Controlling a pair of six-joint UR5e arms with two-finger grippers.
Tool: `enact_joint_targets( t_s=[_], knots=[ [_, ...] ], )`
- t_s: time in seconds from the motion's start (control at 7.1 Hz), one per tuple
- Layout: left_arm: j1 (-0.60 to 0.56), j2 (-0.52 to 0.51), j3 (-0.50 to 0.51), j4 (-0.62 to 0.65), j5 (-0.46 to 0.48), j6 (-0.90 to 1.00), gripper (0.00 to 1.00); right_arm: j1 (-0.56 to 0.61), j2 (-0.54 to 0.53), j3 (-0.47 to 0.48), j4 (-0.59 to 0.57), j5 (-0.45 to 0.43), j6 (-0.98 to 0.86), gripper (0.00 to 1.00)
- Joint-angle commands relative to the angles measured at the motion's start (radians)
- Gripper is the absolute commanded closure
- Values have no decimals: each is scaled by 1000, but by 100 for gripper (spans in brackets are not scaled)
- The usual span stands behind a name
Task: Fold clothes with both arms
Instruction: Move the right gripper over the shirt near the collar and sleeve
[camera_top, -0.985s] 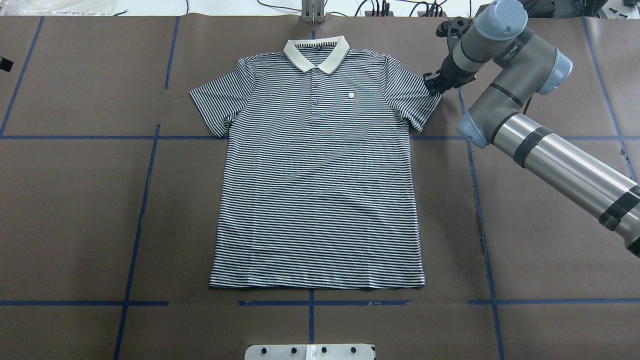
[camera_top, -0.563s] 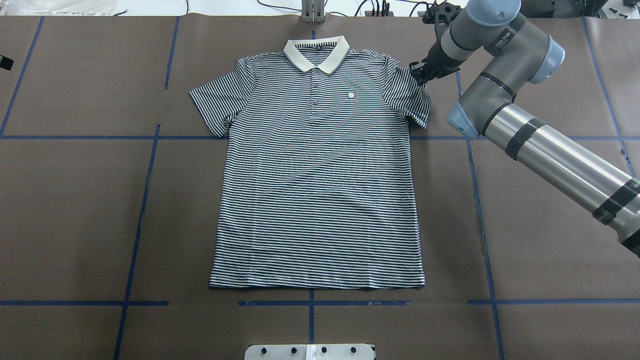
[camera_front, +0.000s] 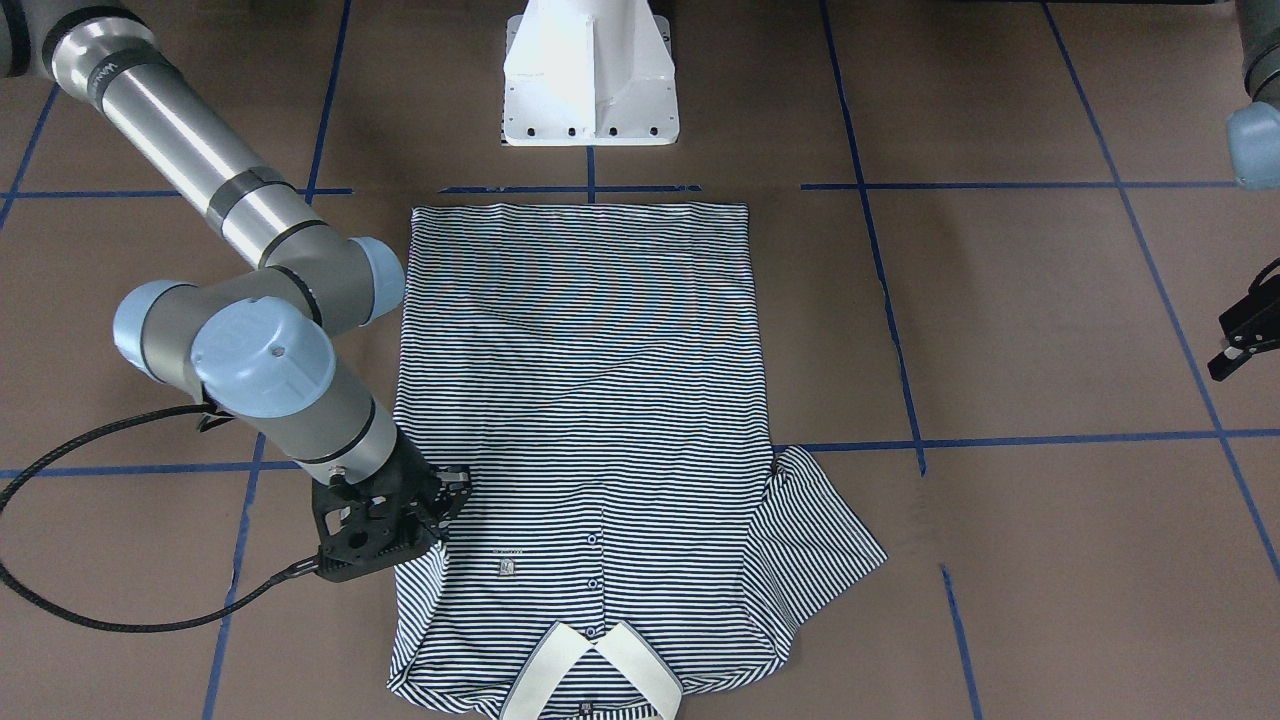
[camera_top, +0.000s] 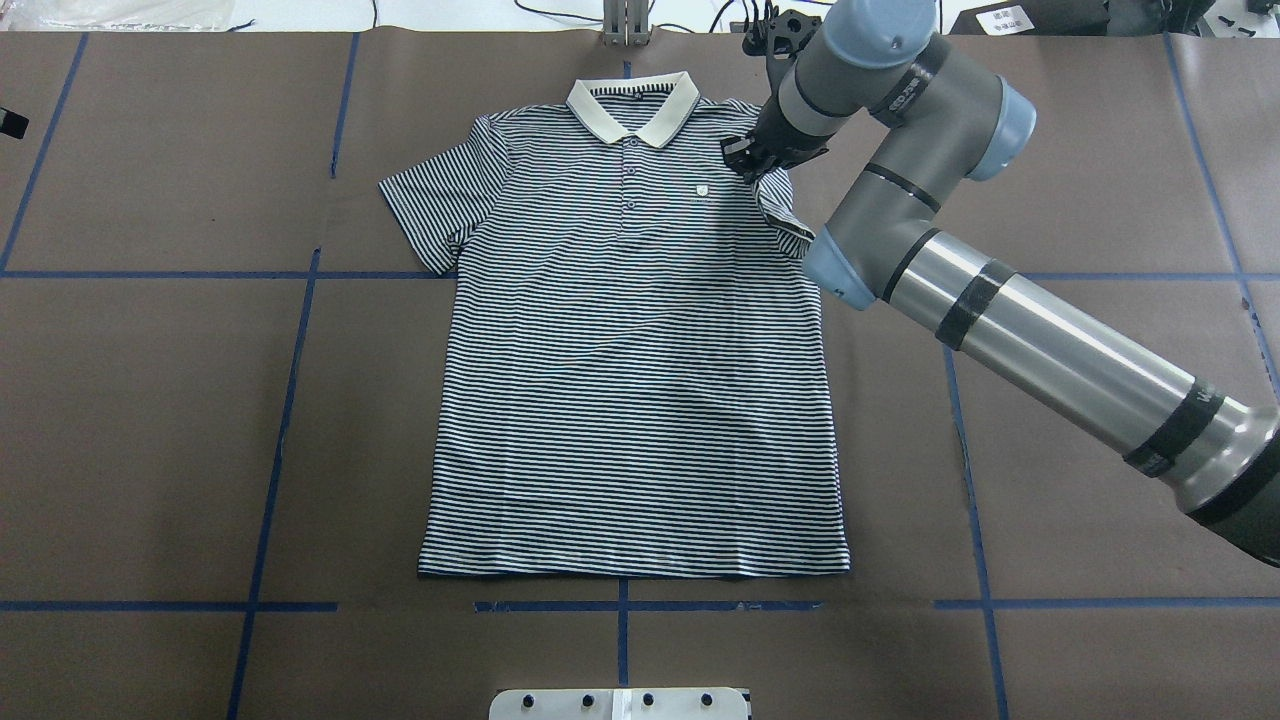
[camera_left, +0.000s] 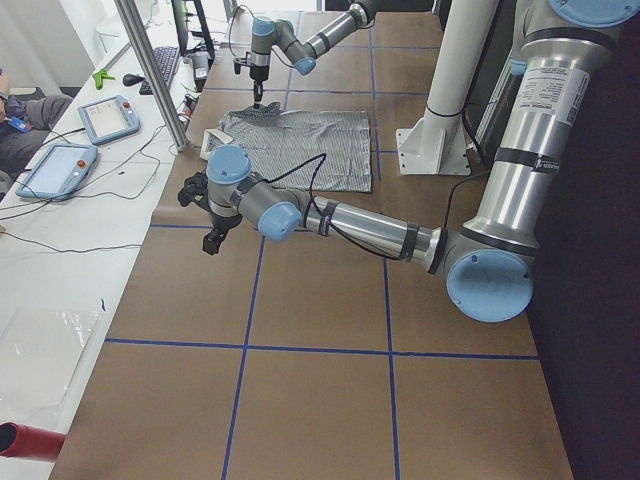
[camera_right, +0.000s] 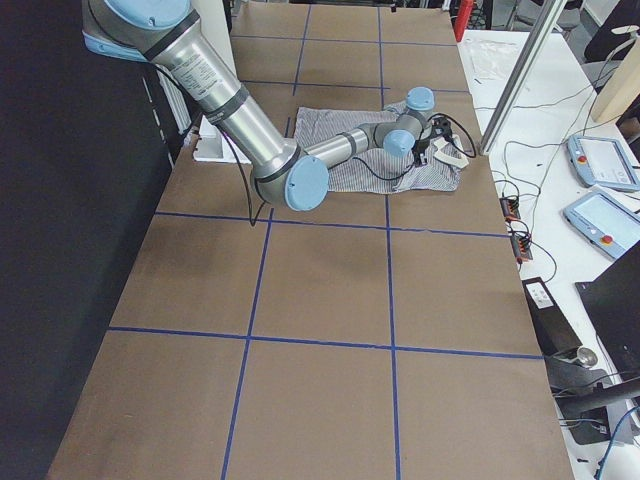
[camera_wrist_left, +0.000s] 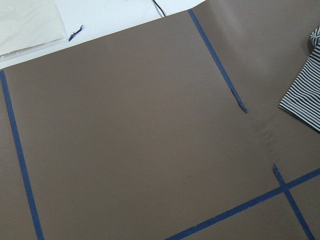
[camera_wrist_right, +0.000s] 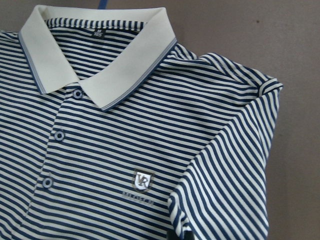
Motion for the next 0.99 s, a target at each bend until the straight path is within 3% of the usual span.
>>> enact_joint_targets(
  t_s=[0.0, 0.14, 0.28, 0.84],
  knots=[
    [0, -4, 1, 1, 0, -2, 0, -50, 64, -59, -10, -97, 45, 100],
    [0, -7, -1, 1, 0, -15, 0, -50, 67, -82, -4, -111, 42, 81],
    [0, -16, -3, 0, 0, -46, 0, -49, 66, -83, -4, -122, 39, 1],
    [14, -60, 19, 0, 5, -115, 0, -44, 138, -122, -4, -123, 171, 0]
  ],
)
